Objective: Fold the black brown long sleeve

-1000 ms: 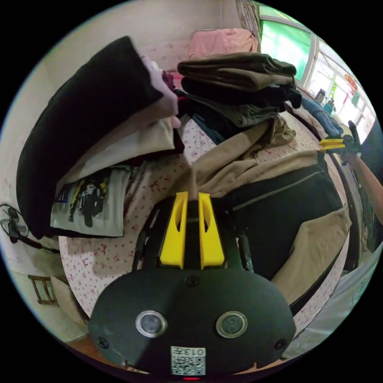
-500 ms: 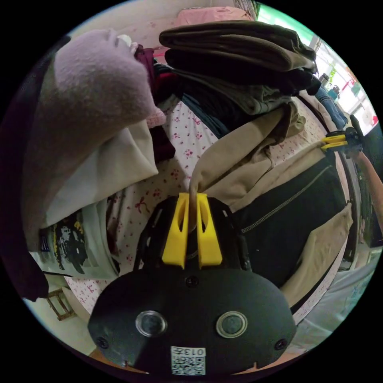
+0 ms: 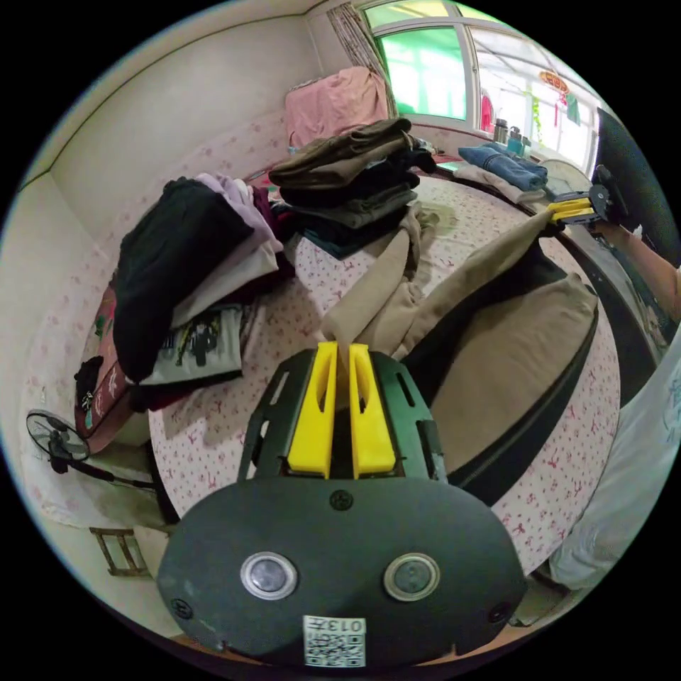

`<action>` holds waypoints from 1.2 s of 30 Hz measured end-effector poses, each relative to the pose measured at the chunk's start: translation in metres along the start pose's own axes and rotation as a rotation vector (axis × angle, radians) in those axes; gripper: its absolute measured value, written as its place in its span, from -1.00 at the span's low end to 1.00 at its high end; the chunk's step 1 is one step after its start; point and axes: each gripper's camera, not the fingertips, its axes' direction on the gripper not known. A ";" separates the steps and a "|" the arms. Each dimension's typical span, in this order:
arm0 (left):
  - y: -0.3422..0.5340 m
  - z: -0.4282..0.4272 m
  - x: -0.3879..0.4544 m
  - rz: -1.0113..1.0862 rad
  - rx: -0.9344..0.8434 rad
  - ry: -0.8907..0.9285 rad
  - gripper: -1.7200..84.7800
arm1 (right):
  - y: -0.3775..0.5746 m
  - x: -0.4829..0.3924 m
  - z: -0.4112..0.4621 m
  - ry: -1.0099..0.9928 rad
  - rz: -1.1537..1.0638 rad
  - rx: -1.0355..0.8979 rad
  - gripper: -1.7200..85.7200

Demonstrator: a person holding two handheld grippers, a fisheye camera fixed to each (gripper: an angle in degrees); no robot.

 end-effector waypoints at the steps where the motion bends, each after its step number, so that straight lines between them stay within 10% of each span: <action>1: 0.018 -0.003 0.010 -0.003 -0.020 0.003 -0.93 | 0.014 -0.018 -0.005 0.021 0.006 0.001 -0.88; 24: 0.140 -0.013 0.011 -0.261 -0.088 0.136 -0.93 | 0.097 -0.170 -0.003 0.139 0.041 -0.159 -0.87; 36: 0.136 -0.002 -0.041 -0.449 -0.079 0.071 -0.97 | 0.095 -0.070 0.047 -0.177 0.612 -0.145 -0.83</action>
